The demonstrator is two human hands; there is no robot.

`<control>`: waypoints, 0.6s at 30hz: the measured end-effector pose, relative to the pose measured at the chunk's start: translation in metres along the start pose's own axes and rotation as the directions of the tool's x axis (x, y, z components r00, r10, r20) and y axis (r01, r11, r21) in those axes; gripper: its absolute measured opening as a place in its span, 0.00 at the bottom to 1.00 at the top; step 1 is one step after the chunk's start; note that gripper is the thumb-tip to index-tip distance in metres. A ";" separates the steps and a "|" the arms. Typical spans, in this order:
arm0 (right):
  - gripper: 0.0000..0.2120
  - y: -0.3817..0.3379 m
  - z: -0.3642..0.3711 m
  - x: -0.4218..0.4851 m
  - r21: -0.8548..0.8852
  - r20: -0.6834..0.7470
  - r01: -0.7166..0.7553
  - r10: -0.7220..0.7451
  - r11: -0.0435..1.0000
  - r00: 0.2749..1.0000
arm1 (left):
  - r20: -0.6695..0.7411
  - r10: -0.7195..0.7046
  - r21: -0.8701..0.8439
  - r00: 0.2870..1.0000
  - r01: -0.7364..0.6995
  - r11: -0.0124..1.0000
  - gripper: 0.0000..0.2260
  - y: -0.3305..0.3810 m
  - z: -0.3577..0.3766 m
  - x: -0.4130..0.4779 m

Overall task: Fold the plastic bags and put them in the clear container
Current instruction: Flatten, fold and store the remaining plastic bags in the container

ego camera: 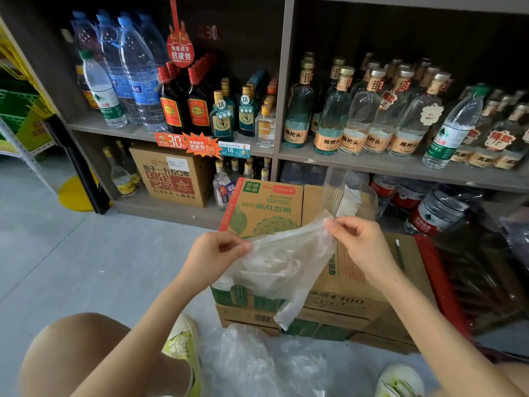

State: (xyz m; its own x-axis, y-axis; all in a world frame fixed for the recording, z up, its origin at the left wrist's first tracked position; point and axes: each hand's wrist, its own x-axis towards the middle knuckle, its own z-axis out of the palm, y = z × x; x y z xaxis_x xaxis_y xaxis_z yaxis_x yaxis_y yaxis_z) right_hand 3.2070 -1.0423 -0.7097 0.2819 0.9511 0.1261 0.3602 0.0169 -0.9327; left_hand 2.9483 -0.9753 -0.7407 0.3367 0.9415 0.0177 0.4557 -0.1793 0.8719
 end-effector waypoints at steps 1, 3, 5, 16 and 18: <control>0.07 -0.001 0.000 0.000 -0.014 0.008 0.018 -0.017 1.000 1.000 | 0.019 -0.022 -0.036 1.000 0.023 0.999 0.05 0.003 -0.002 0.002; 0.05 -0.005 0.003 0.002 -0.038 0.039 0.040 -0.038 0.999 0.999 | 0.079 -0.042 -0.135 0.996 0.053 0.989 0.15 0.015 -0.003 0.008; 0.04 -0.011 0.010 0.006 -0.055 0.093 0.061 -0.056 0.997 0.994 | 0.140 0.005 -0.177 0.990 0.020 0.984 0.26 0.034 0.007 0.016; 0.22 0.002 0.032 -0.002 0.146 0.126 -0.151 0.133 0.978 0.983 | -0.200 -0.075 -0.414 0.977 -0.015 0.910 0.04 0.050 0.067 0.038; 0.28 0.012 0.040 -0.013 0.145 0.227 -0.232 0.196 0.962 0.954 | -0.238 -0.112 -0.476 0.965 -0.015 0.879 0.04 0.046 0.065 0.041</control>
State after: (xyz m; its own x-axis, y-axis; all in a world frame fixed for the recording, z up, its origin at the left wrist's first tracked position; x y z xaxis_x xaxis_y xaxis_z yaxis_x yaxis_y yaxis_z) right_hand 3.1724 -1.0417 -0.7359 0.1378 0.9807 -0.1390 0.1523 -0.1597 -0.9753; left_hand 3.0365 -0.9635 -0.7311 0.0781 0.9963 0.0356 0.0029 -0.0359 0.9994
